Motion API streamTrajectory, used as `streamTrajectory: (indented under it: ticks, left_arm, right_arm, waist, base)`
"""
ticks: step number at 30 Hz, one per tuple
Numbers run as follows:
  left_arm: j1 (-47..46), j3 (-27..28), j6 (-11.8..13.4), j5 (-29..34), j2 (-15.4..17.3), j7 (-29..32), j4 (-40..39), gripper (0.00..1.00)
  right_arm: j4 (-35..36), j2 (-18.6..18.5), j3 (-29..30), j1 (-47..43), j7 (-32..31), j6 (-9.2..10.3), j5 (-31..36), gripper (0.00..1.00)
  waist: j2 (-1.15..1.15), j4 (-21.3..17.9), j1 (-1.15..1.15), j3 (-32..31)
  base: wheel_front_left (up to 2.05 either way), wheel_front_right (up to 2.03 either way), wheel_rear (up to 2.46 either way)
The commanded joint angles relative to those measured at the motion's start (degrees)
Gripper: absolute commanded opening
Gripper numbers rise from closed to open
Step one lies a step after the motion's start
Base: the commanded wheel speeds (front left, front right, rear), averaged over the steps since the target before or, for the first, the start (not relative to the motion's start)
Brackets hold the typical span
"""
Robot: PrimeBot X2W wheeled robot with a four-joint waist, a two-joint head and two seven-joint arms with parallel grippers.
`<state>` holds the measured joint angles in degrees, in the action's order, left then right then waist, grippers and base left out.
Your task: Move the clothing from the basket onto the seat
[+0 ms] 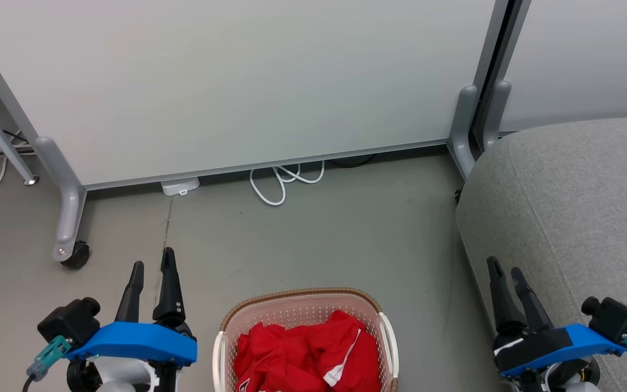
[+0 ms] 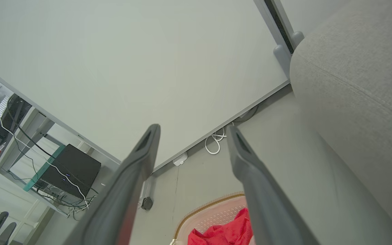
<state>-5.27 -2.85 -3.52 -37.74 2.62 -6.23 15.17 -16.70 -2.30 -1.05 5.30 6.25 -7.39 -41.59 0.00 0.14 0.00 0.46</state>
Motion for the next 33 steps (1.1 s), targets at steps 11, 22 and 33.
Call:
streamTrajectory:
  ticks: [11,22,33]
  left_arm:
    - [-2.10,-1.94,0.70,8.96,0.57,-2.26,0.01,1.00]
    - [-2.49,-3.06,1.35,15.55,0.84,-3.82,0.48,1.00]
    - [-2.72,-4.19,1.91,21.24,1.11,-5.17,1.18,1.00]
  right_arm:
    - [-0.33,-0.52,-1.51,1.70,2.25,-0.10,8.88,1.00]
    - [-0.74,-0.59,-2.55,1.95,3.83,-0.11,15.62,1.00]
    - [-1.39,-0.63,-3.00,2.20,5.18,-0.12,21.52,1.00]
  waist:
    - [0.00,0.06,0.00,0.05]
    - [0.00,0.02,0.00,0.05]
    - [0.00,0.14,0.00,-0.07]
  base:
    - [0.00,0.00,0.00]
    - [0.00,0.00,0.00]
    - [0.00,0.00,0.00]
